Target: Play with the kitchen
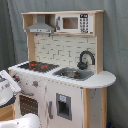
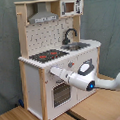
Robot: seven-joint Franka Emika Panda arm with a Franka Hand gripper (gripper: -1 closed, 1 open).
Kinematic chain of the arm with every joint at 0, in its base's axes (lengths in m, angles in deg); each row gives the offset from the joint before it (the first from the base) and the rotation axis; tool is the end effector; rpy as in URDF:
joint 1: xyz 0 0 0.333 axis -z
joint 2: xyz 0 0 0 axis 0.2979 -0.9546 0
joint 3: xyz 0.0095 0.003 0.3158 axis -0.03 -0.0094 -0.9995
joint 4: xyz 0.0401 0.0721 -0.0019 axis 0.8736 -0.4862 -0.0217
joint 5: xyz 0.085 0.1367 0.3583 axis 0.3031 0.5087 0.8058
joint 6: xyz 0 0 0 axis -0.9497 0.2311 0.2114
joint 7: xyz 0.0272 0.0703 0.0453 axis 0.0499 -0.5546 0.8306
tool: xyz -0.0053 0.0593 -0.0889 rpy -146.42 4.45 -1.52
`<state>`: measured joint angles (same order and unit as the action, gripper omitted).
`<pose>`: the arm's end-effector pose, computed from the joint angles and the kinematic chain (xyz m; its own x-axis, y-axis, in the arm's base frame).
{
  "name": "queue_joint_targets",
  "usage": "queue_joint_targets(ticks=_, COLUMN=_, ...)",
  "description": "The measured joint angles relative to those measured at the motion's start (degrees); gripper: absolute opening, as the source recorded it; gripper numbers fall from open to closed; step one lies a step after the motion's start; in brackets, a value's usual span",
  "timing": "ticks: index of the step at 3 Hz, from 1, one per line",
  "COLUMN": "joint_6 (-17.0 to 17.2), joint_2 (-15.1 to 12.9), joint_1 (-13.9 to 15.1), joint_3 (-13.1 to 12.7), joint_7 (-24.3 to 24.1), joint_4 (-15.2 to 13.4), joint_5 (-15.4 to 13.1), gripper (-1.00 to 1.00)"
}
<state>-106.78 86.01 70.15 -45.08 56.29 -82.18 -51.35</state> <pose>0.3425 0.5335 0.3290 -0.0624 0.9898 -0.1279 -0.0374 0.1258 0.9914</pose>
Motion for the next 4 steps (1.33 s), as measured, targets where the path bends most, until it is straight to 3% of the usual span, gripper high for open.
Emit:
queue_joint_targets(ticks=3, joint_6=-0.3, joint_2=0.0, joint_1=0.0, joint_3=0.0, joint_7=-16.1, joint_4=0.0, joint_5=0.0, gripper=-1.00)
queue_joint_targets(ticks=4, joint_6=-0.4, joint_2=0.0, joint_1=-0.1, joint_3=0.0, joint_7=-16.1, joint_4=0.0, joint_5=0.0, gripper=1.00)
